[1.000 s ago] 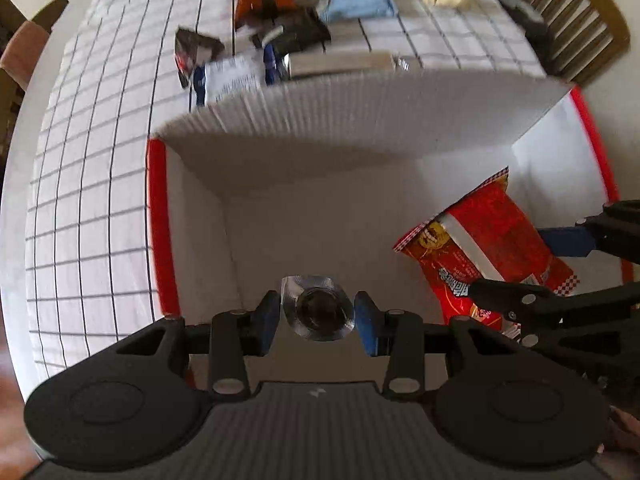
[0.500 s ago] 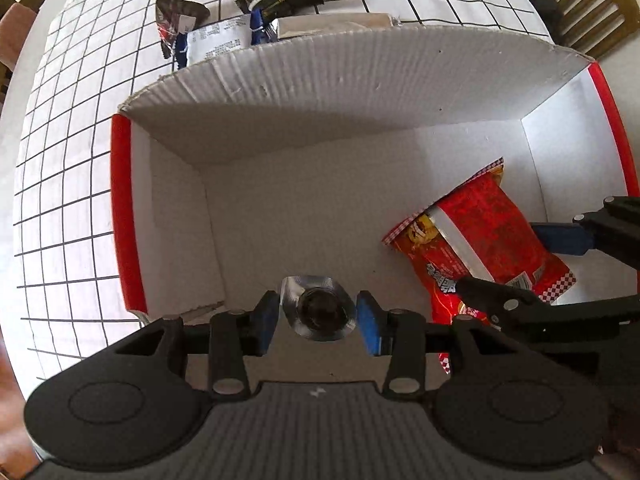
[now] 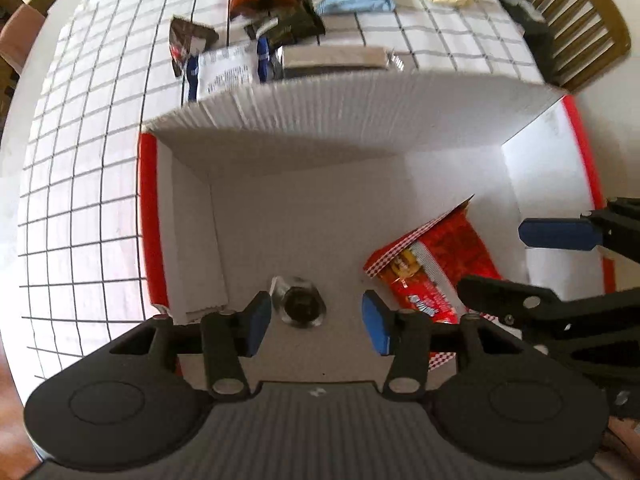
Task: Organize snacks
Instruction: 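Move both grippers back over the snacks on the table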
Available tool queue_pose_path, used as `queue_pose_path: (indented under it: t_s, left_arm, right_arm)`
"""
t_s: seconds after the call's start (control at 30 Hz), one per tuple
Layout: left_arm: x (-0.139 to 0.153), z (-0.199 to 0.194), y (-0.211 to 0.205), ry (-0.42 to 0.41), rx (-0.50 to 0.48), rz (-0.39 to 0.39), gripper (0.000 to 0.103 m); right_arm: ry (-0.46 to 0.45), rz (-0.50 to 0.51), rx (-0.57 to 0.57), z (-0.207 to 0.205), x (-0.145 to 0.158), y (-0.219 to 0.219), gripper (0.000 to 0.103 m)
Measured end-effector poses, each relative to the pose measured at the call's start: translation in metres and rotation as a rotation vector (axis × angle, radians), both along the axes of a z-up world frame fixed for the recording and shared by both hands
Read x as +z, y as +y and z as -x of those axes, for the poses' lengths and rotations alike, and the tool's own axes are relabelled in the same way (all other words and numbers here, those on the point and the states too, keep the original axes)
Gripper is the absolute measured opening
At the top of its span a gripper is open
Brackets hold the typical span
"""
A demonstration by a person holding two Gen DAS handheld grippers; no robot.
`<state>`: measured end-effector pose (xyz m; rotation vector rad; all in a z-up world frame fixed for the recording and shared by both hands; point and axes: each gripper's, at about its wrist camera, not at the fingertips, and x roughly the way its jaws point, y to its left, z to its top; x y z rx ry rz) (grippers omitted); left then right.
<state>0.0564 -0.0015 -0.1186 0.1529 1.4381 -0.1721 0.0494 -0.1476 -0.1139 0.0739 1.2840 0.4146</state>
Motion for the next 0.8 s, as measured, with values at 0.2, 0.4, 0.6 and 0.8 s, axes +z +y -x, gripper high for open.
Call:
queue_pose_path:
  t_s: [0.2,0.4,0.6,0.8]
  left_arm:
    - [0.029,0.002,-0.004,-0.091,0.011,0.016,0.061]
    - [0.06,0.003,-0.009,-0.195,0.025,0.012,0.063]
    - [0.086,-0.002,-0.009,-0.304,0.049,0.012,0.073]
    - [0.108,-0.013,0.0,-0.377,0.1,0.03,0.077]
  right_arm:
    - [-0.061,-0.061,0.001,0.0,0.028,-0.011,0.065]
    - [-0.149,-0.083,0.008,-0.001,0.058,-0.021,0.074]
    - [-0.221,-0.092,0.003,-0.008,0.08,-0.034,0.081]
    - [-0.271,-0.09,-0.025,-0.02,0.097,-0.049,0.093]
